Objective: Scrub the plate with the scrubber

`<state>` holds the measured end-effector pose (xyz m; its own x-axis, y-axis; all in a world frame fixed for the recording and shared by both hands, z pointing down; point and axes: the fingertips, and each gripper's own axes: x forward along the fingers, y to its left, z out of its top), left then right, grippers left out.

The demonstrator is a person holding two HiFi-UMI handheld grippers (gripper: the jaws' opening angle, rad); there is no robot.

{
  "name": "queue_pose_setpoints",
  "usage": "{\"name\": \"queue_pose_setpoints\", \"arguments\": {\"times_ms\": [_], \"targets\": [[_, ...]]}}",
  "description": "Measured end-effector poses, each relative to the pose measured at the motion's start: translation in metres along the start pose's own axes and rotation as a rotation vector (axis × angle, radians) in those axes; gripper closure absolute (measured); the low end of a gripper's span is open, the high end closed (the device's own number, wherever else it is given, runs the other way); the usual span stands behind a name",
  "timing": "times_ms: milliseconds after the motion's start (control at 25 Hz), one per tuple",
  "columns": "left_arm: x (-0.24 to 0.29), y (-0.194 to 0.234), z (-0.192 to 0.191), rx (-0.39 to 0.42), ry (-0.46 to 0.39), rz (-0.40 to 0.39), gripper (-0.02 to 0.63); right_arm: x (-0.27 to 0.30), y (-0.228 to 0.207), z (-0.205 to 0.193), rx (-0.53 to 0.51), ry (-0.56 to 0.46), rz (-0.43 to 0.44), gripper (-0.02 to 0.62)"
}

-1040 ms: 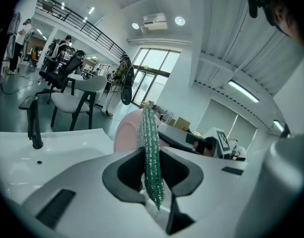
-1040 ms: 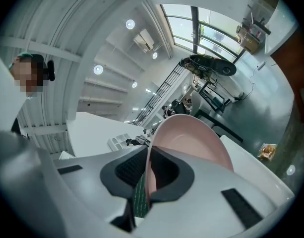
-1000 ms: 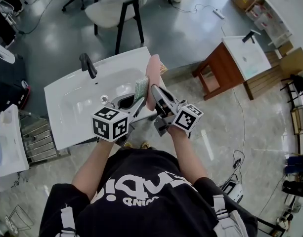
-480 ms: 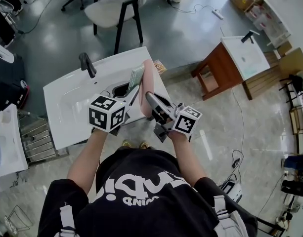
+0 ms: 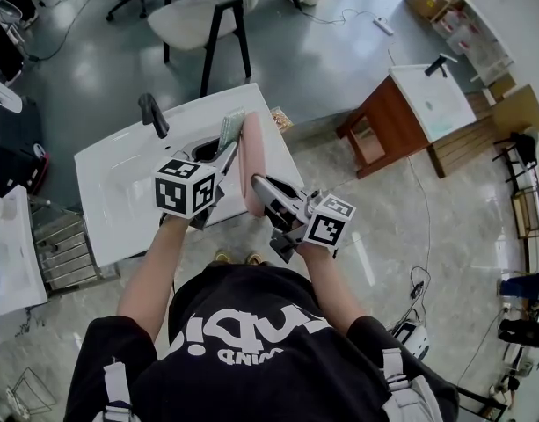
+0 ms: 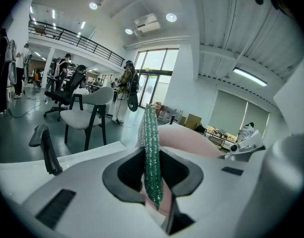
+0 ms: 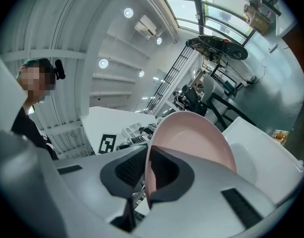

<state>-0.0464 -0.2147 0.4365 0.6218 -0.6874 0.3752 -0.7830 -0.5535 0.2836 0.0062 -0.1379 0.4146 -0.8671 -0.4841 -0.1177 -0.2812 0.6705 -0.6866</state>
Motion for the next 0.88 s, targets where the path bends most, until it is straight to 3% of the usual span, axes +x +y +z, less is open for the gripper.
{"name": "queue_pose_setpoints", "arguments": {"times_ms": [400,880], "targets": [[0.014,0.024,-0.029,-0.052,0.04,0.041,0.52,0.004,0.024,0.004,0.019,-0.022,0.059,0.549],[0.016,-0.011,-0.058,-0.073,0.076,-0.012,0.52,0.0,0.009,0.017,0.036,-0.079,0.031,0.546]]}}
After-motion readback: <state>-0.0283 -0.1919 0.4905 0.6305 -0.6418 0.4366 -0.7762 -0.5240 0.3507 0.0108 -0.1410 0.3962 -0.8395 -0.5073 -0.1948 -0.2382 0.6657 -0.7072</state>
